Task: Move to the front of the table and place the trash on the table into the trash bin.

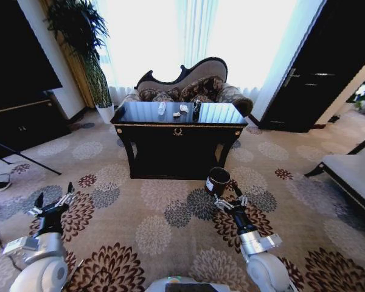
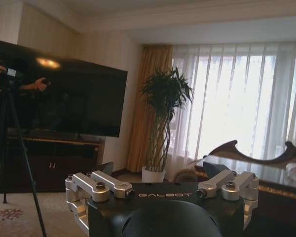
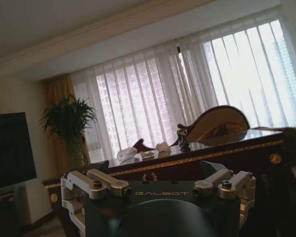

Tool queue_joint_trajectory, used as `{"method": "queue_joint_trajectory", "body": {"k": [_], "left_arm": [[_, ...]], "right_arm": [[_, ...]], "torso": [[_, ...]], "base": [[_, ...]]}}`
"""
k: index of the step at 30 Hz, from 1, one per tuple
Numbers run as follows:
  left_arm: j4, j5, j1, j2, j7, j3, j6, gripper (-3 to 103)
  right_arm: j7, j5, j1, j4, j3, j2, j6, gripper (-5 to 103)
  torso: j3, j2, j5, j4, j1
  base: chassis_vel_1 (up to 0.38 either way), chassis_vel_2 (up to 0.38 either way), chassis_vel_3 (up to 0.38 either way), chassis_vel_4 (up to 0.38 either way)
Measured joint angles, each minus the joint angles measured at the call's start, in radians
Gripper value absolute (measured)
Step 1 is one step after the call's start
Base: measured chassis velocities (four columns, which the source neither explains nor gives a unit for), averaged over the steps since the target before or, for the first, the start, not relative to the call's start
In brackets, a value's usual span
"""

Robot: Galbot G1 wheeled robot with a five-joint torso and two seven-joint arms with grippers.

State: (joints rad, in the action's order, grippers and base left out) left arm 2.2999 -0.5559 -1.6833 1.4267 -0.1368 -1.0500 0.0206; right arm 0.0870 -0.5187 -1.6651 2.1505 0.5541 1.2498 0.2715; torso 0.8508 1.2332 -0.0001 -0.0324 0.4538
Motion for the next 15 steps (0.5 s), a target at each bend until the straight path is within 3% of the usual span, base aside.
{"method": "queue_joint_trajectory", "body": {"k": [6,10,15], "left_arm": [[-0.017,-0.019,0.011,-0.023,0.021,-0.005,0.013,100],[-0.046,-0.003,0.021,-0.040,0.053,0.027,-0.005,100],[-0.014,-0.005,0.021,-0.035,0.059,0.023,0.004,100]], "right_arm": [[-0.018,0.014,0.022,0.011,0.024,0.020,-0.007,100],[-0.025,0.117,0.043,-0.053,0.064,0.052,0.028,100],[-0.036,0.117,0.025,-0.081,0.092,0.044,0.031,100]], "torso": [[0.000,0.000,0.0000,0.0000,0.000],[0.000,0.000,0.0000,0.0000,0.000],[0.000,0.000,-0.0001,-0.0001,0.000]], "base": [[0.000,0.000,0.000,0.000],[0.000,0.000,0.000,0.000],[0.000,0.000,0.000,0.000]]}}
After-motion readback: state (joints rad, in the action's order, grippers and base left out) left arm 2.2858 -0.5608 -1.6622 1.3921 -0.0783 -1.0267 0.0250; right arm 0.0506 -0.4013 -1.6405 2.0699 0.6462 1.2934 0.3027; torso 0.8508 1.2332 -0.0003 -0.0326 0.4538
